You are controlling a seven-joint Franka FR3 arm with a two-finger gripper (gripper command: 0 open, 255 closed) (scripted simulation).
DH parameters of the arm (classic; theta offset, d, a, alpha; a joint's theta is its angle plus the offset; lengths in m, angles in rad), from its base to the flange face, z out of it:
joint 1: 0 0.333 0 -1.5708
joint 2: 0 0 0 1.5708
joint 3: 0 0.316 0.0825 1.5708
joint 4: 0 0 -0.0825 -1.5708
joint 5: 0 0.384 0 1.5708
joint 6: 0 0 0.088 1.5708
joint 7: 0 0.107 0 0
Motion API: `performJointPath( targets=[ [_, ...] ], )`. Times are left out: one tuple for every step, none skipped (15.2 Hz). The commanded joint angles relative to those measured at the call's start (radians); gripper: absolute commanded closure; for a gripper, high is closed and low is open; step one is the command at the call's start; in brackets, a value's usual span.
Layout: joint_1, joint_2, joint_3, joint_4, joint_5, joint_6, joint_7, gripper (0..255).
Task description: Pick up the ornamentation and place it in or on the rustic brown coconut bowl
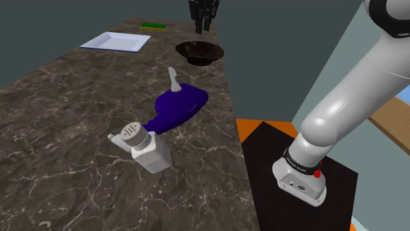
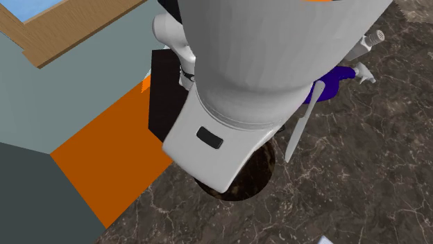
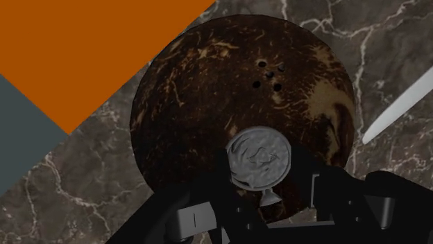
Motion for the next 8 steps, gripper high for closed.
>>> performJointPath(
  targets=[
    [0.0,-0.01,-0.002,-0.039,0.003,0.029,-0.004,255],
    [0.0,-0.015,-0.002,-0.057,0.004,0.043,-0.006,255],
    [0.0,-0.019,-0.002,-0.075,0.006,0.057,-0.007,255],
    [0.0,-0.023,-0.002,-0.093,0.007,0.071,-0.008,255],
    [0.0,-0.027,-0.003,-0.111,0.008,0.085,-0.009,255],
    [0.0,-0.031,-0.003,-0.128,0.009,0.099,-0.011,255],
    [0.0,-0.034,-0.003,-0.145,0.01,0.113,-0.012,255],
    [0.0,-0.037,-0.003,-0.162,0.011,0.127,-0.013,255]
  ],
)
